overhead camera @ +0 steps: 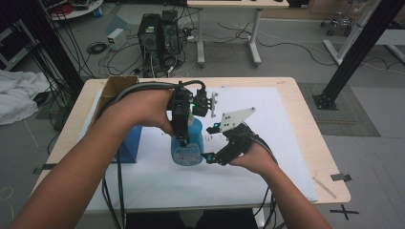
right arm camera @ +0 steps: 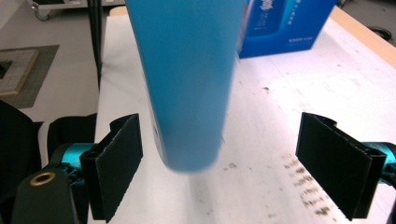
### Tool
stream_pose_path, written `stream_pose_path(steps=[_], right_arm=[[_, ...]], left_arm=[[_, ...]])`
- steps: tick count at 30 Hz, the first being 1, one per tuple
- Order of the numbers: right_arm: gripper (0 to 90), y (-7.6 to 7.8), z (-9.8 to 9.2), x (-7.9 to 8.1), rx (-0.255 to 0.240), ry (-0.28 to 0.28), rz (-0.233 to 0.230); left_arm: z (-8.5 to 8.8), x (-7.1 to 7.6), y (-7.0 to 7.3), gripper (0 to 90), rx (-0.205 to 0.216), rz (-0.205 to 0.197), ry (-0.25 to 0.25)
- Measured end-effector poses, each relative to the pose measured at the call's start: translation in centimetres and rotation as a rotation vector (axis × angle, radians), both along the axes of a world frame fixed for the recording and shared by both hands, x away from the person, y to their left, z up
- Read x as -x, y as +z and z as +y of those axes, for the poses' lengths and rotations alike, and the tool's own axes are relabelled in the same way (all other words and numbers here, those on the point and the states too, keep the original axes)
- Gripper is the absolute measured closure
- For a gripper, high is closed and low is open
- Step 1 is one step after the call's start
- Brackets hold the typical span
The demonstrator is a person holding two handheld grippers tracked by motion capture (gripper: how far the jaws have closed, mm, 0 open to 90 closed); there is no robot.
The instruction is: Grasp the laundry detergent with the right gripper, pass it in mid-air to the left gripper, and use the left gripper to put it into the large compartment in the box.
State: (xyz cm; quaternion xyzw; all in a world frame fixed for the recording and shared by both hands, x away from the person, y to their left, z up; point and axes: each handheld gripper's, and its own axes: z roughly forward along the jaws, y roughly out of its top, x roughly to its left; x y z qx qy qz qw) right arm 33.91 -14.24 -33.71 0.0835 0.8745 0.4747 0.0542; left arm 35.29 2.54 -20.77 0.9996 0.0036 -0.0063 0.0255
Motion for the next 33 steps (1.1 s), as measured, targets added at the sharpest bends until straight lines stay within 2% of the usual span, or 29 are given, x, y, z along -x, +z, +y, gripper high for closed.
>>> stream_pose_path(steps=[5, 6, 9, 10, 11, 15, 19, 23, 27, 28, 29, 33], right_arm=[[13.1, 0.5, -1.1, -0.7, 0.018, -0.037, -0.002], [13.1, 0.5, -1.1, -0.7, 0.018, -0.037, -0.002], [12.7, 0.6, -1.8, -1.2, 0.033, -0.057, -0.001], [12.7, 0.5, -2.0, -1.3, 0.035, -0.062, 0.002], [12.7, 0.5, -2.2, -1.4, 0.037, -0.066, 0.004], [12.7, 0.4, -2.4, -1.8, 0.062, -0.077, 0.003], [12.7, 0.5, -2.3, -2.0, 0.114, -0.078, -0.003], [12.7, 0.7, -2.3, -2.2, 0.134, -0.073, 0.003], [12.7, 0.8, -2.5, -2.4, 0.16, -0.08, 0.013], [12.7, 0.8, -2.5, -2.4, 0.16, -0.08, 0.013], [12.7, 0.8, -2.6, -2.4, 0.171, -0.084, 0.015], [12.7, 1.0, -2.9, -2.5, 0.22, -0.083, 0.031]], left_arm=[[1.3, -0.7, 1.9, 38.2, -0.016, 0.003, 0.058], [1.3, -0.7, 1.9, 38.3, -0.016, 0.003, 0.058], [2.6, -1.2, 3.1, 38.2, -0.002, 0.006, 0.111], [2.6, -1.2, 3.1, 38.3, -0.002, 0.006, 0.111], [3.3, -1.6, 3.6, 38.3, 0.003, 0.01, 0.139], [4.5, -2.1, 4.3, 38.2, 0.013, 0.018, 0.179], [6.4, -2.9, 5.3, 38.2, 0.048, 0.037, 0.273], [8.0, -3.7, 6.1, 38.2, 0.059, 0.039, 0.371], [9.6, -4.6, 7.0, 38.2, 0.066, 0.036, 0.453], [9.6, -4.6, 7.0, 38.1, 0.066, 0.036, 0.453], [10.4, -4.9, 7.4, 38.1, 0.071, 0.042, 0.504], [12.1, -5.5, 8.2, 38.2, 0.083, 0.043, 0.596]])
